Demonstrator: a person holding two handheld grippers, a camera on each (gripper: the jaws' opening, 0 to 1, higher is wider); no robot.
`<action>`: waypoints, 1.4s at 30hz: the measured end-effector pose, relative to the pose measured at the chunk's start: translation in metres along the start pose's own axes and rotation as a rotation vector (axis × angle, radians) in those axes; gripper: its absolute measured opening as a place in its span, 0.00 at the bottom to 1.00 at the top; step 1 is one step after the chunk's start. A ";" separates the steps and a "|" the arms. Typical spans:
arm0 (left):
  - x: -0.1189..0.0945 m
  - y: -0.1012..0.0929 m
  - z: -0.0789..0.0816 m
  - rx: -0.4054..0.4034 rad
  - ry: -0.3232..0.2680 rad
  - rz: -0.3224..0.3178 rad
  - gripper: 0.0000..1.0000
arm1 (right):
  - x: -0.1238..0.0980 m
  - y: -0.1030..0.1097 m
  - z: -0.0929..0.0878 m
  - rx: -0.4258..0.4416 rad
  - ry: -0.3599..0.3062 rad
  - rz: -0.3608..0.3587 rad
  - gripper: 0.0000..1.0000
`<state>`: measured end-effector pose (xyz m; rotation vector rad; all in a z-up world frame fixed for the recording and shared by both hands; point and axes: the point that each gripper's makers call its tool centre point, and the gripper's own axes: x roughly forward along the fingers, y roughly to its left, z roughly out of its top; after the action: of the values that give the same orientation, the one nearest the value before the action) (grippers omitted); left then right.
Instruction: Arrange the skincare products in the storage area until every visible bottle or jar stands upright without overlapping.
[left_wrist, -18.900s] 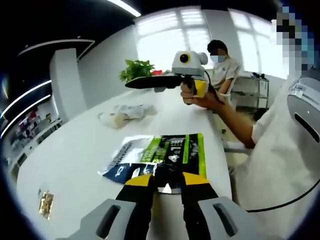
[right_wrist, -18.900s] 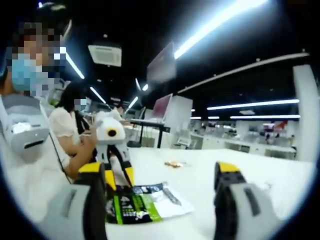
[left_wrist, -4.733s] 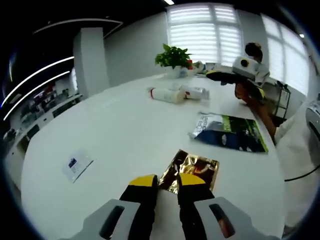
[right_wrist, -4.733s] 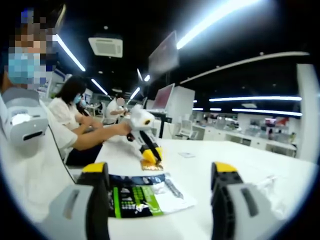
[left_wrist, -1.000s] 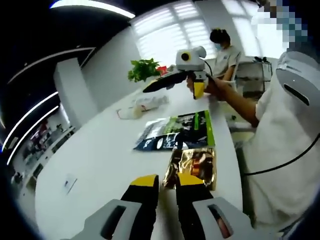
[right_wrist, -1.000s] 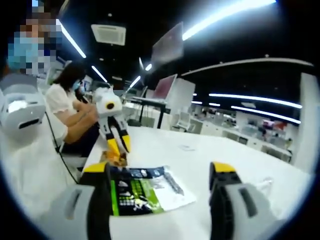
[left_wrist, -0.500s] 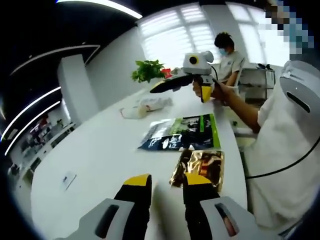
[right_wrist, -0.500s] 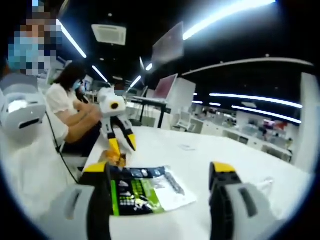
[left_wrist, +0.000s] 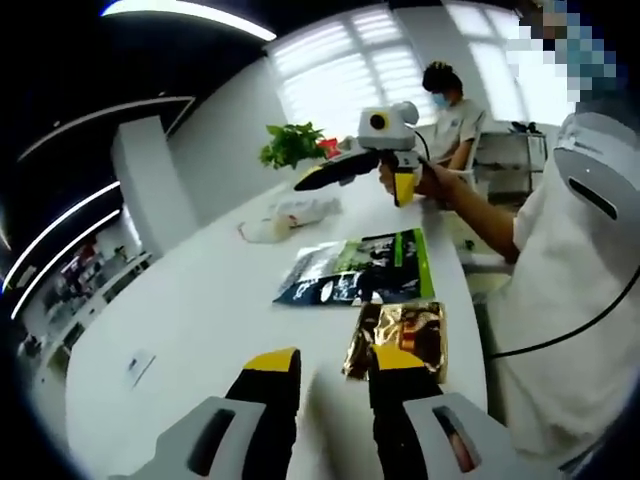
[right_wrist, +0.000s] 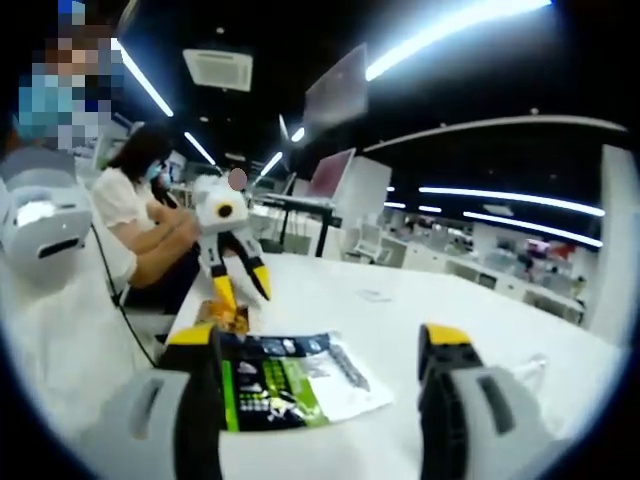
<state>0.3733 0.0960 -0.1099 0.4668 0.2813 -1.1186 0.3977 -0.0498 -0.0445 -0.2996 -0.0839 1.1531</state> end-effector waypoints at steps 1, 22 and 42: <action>0.000 0.000 0.001 -0.015 -0.009 -0.004 0.30 | 0.000 0.000 0.000 0.000 0.001 -0.001 0.82; 0.013 -0.040 0.002 -0.195 -0.041 -0.249 0.37 | 0.000 0.000 0.001 0.004 -0.005 0.003 0.82; 0.014 -0.035 0.003 -0.159 -0.052 -0.201 0.37 | 0.000 0.001 -0.001 0.004 0.001 0.003 0.82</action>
<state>0.3471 0.0709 -0.1207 0.2722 0.3745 -1.2908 0.3973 -0.0494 -0.0453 -0.2970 -0.0810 1.1558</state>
